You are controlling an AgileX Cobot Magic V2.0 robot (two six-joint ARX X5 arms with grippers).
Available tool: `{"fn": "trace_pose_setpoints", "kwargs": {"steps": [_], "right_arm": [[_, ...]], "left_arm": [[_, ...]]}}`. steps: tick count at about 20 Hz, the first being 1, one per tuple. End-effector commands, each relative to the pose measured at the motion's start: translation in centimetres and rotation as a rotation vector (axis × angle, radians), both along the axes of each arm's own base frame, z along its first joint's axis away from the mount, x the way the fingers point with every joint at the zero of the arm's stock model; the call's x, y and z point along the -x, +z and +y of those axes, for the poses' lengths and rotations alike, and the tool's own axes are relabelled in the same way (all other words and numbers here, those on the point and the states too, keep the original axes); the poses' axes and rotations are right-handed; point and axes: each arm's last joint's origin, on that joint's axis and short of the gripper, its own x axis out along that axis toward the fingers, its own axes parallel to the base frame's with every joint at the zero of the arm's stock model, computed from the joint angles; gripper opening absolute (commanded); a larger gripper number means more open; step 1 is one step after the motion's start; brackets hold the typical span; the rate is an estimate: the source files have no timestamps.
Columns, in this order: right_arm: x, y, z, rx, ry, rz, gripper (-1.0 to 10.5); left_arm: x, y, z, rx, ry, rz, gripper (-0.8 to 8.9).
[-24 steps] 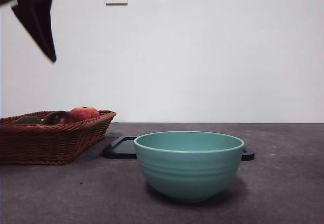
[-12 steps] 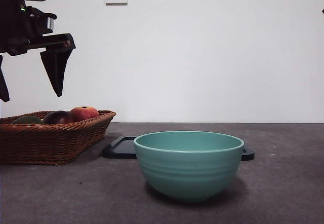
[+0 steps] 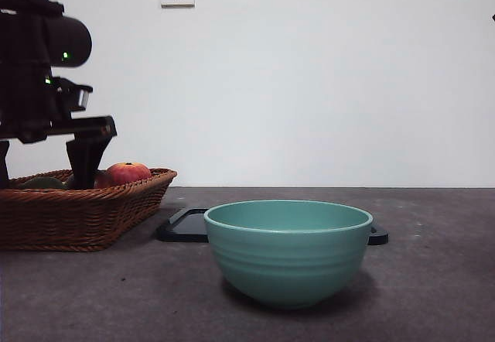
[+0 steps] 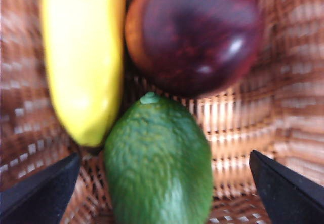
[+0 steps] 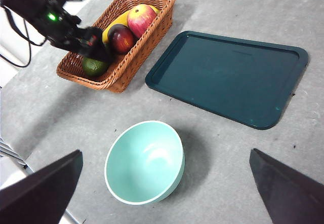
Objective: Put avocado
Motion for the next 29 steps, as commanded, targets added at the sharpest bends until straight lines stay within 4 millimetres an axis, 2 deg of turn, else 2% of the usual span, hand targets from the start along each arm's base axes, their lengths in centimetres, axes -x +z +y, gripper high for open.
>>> {"fn": "trace_pose_setpoints", "kwargs": {"steps": [1,5,9,12,18,20,25,29], "right_arm": [[0.0,0.4,0.1,-0.003,0.01,-0.016,6.0],[0.0,0.4,0.1,-0.003,0.01,-0.016,6.0],[0.0,0.4,0.1,-0.003,0.01,-0.016,6.0],[0.0,0.4,0.1,-0.003,0.01,-0.016,6.0],[0.0,0.4,0.1,-0.003,0.01,-0.016,6.0],[0.0,0.4,0.1,-0.003,0.01,-0.016,6.0],[0.0,0.4,0.1,-0.003,0.01,-0.016,6.0],[0.0,0.4,0.1,-0.003,0.01,-0.016,6.0]], "left_arm": [[-0.7,-1.1,-0.3,0.017,-0.027,0.031,5.67],[-1.3,-2.8,-0.5,0.032,-0.032,0.076,5.42],[-1.5,-2.6,-0.5,0.035,-0.032,0.059,3.03],[-1.7,-1.8,-0.5,0.036,-0.032,0.054,2.65],[-1.7,1.0,-0.7,0.035,-0.032,0.064,2.65],[-1.1,2.2,-0.7,0.037,-0.035,0.052,2.65],[1.7,6.7,-0.8,0.053,-0.053,-0.027,2.66],[4.7,10.4,-2.5,0.155,-0.134,-0.118,2.66]]}}
